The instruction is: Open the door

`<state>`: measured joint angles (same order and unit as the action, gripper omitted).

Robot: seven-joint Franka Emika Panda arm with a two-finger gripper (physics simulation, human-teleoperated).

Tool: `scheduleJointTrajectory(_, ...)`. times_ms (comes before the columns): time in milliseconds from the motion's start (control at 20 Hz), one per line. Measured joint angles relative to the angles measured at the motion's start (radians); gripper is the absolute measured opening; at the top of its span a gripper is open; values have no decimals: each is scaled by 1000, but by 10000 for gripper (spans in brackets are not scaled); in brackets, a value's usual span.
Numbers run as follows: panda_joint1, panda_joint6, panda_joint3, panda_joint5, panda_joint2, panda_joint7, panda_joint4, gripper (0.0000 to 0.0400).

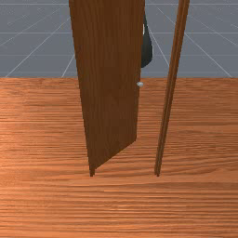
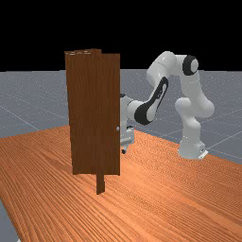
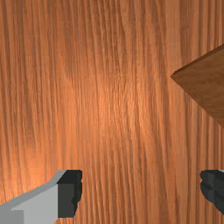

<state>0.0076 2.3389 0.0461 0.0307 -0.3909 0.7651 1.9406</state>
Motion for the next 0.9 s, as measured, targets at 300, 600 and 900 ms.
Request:
scheduleJointTrajectory(300, 0, -25, 0, 0, -8, 1, -16, 20)
scheduleJointTrajectory(600, 14, 69, 15, 8, 136, -89, 211, 1)
scheduleJointTrajectory(900, 14, 120, 14, 38, 276, -88, 407, 0)
